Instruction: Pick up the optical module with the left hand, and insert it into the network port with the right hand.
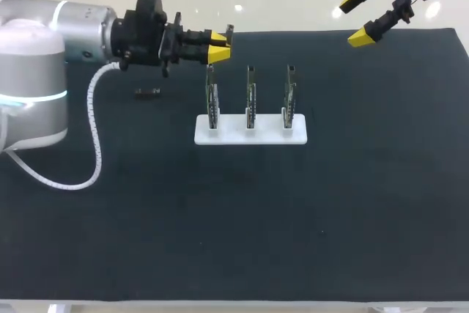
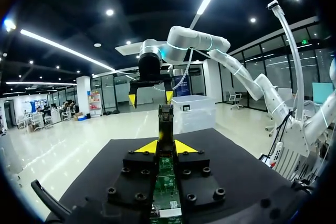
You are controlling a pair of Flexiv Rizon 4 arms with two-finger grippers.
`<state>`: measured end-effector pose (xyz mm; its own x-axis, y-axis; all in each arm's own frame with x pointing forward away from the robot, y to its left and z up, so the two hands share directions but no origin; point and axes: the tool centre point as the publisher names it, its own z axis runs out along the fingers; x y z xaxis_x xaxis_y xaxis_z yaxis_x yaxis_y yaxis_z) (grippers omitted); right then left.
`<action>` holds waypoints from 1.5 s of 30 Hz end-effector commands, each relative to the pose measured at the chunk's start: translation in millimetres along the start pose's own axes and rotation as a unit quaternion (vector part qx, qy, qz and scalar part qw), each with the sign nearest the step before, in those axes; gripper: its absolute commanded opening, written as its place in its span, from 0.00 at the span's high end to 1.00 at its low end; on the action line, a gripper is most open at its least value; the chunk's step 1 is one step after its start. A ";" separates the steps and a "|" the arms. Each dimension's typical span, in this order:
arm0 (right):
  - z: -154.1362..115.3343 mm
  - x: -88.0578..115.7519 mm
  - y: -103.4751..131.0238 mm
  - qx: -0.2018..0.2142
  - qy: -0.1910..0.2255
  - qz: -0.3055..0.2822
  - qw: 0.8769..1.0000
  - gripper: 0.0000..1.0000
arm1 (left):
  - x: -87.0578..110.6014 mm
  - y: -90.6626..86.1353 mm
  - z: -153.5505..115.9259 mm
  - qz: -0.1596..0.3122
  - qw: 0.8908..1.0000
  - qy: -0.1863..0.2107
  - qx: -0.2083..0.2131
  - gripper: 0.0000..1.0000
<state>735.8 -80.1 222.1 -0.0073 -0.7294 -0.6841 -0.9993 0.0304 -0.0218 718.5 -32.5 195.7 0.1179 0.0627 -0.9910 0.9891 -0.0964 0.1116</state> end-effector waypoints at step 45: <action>80.1 -136.1 12.4 0.040 0.011 0.073 0.996 0.00 | 0.3 0.9 0.2 0.000 1.000 0.000 0.001 1.00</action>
<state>722.5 66.1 257.3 -0.1531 -0.7246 -0.6719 -0.9807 0.1949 0.0133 718.9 -32.7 195.9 0.1171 0.0634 -0.9911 0.9891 -0.0974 0.1106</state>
